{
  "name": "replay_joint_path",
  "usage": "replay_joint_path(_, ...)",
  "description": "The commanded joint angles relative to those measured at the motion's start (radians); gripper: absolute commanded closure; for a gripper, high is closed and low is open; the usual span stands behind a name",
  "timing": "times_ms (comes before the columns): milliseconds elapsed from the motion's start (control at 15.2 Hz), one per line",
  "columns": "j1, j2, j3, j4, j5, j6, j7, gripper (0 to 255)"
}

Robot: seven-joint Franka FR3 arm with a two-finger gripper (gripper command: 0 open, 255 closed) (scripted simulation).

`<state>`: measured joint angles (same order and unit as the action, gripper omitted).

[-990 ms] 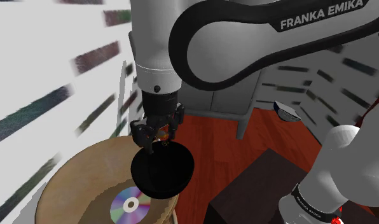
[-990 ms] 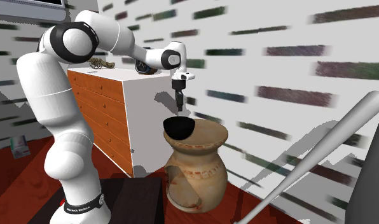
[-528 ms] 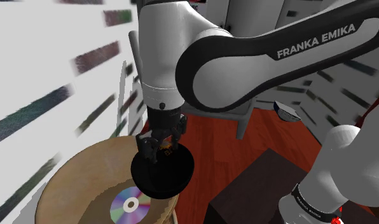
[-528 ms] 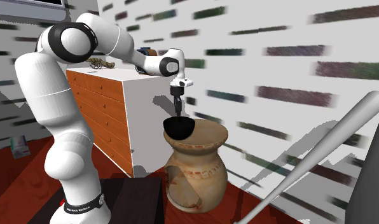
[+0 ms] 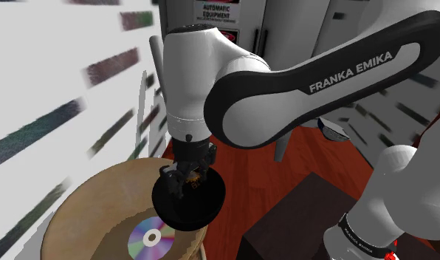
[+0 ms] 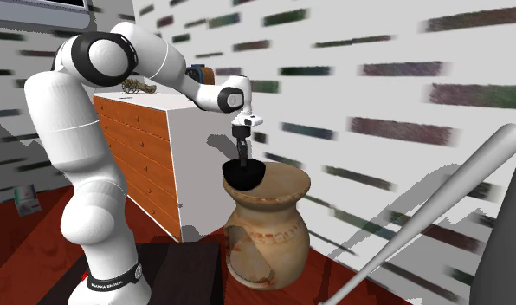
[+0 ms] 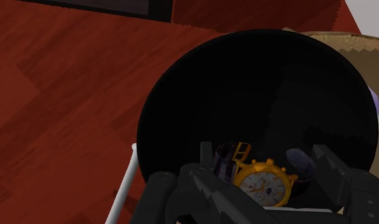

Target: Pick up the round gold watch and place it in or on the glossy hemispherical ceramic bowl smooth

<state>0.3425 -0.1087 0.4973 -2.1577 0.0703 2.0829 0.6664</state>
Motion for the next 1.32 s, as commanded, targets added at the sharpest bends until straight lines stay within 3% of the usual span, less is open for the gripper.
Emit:
replay_joint_path(0,0.000,0.001,0.000,-0.001,-0.001,0.002,0.000,255)
replay_joint_path(264,0.000,0.001,0.000,-0.001,0.000,0.002,0.000,255)
replay_joint_path(330,0.000,0.001,0.000,-0.001,0.000,0.002,0.000,0)
replay_joint_path(660,0.000,0.001,0.000,-0.001,0.000,0.002,0.000,0)
replay_joint_path(924,-0.003,-0.040,-0.011,0.089,0.015,-0.125,-0.013,0)
replay_joint_path(1254,-0.003,-0.040,-0.011,0.089,0.015,-0.125,-0.013,0)
